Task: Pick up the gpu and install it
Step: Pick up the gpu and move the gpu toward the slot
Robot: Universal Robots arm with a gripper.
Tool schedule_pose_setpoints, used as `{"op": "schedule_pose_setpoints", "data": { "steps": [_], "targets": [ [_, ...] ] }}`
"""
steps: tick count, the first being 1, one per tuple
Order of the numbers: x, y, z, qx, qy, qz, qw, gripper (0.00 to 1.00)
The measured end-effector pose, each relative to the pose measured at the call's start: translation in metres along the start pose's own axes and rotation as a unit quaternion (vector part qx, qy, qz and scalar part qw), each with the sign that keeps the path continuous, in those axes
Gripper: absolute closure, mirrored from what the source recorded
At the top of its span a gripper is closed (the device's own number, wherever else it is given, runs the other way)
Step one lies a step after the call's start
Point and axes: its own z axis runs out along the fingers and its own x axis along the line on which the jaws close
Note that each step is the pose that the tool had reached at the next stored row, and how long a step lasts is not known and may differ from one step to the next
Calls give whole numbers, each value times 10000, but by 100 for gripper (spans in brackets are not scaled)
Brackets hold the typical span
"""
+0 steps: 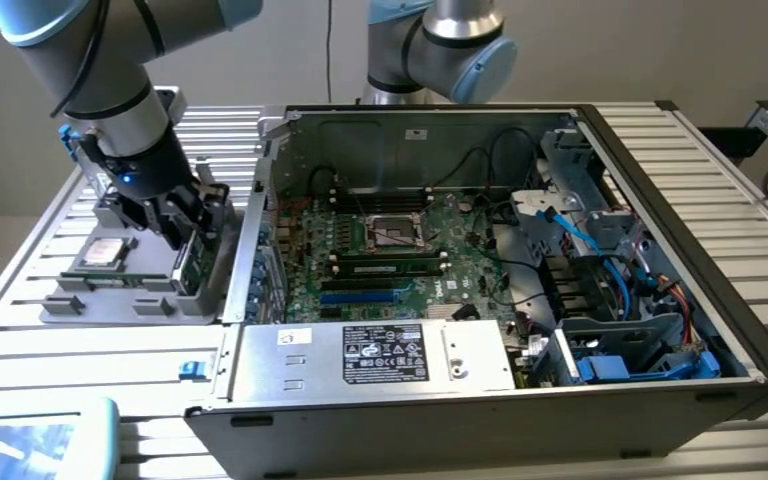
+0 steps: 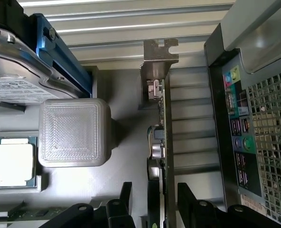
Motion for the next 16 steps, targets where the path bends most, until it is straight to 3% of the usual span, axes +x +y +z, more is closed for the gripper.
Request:
{"op": "schedule_pose_setpoints", "data": {
  "steps": [16],
  "targets": [
    [0, 39, 57, 10, -14, 126, 9999, 49]
  ]
}}
